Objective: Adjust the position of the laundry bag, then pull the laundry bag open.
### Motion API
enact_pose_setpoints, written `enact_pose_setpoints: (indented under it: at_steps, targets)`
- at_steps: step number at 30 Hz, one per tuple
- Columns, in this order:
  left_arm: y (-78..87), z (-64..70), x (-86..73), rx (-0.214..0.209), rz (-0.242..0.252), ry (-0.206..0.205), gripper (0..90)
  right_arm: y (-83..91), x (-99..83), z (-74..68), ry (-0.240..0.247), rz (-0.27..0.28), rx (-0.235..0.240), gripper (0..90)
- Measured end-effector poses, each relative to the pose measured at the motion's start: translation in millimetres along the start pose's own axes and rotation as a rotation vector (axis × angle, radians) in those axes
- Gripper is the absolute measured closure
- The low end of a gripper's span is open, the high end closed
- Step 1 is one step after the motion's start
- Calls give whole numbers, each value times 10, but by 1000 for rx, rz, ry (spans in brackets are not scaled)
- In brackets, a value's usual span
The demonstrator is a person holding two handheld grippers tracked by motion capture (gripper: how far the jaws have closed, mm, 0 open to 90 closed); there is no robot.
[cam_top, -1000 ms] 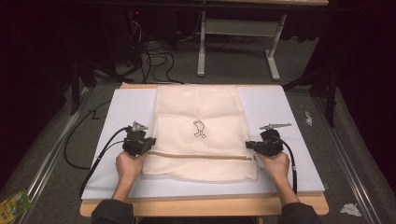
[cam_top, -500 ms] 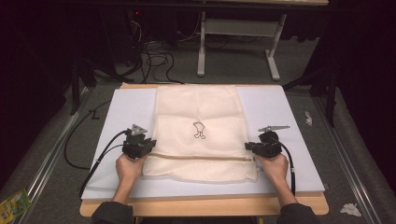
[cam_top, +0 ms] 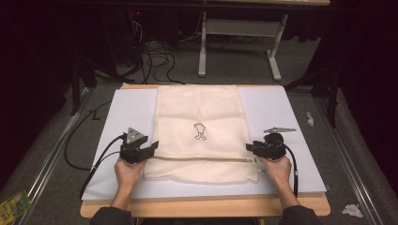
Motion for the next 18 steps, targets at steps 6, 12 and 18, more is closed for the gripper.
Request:
enact_pose_setpoints:
  at_steps: [6,12,18]
  targets:
    - [-91,200,-91,-44,-5,-17,450,1,-62,8,-15,-6,11,508]
    - [-167,323,-146,-72,-9,-20,449,16,-110,-23,-23,-8,27,494]
    - [-258,410,-204,-103,-29,-21,448,-1,-143,-62,-33,-20,43,491]
Point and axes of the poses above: each handheld gripper's, and its own axes: y roughly backward along the jaws, x roughly out of its top, z roughly to its right, the point moved 10 cm from there along -y, roughly forward along the jaws, and after that the axes turned 14 degrees about -x, right-handed, at the moved point
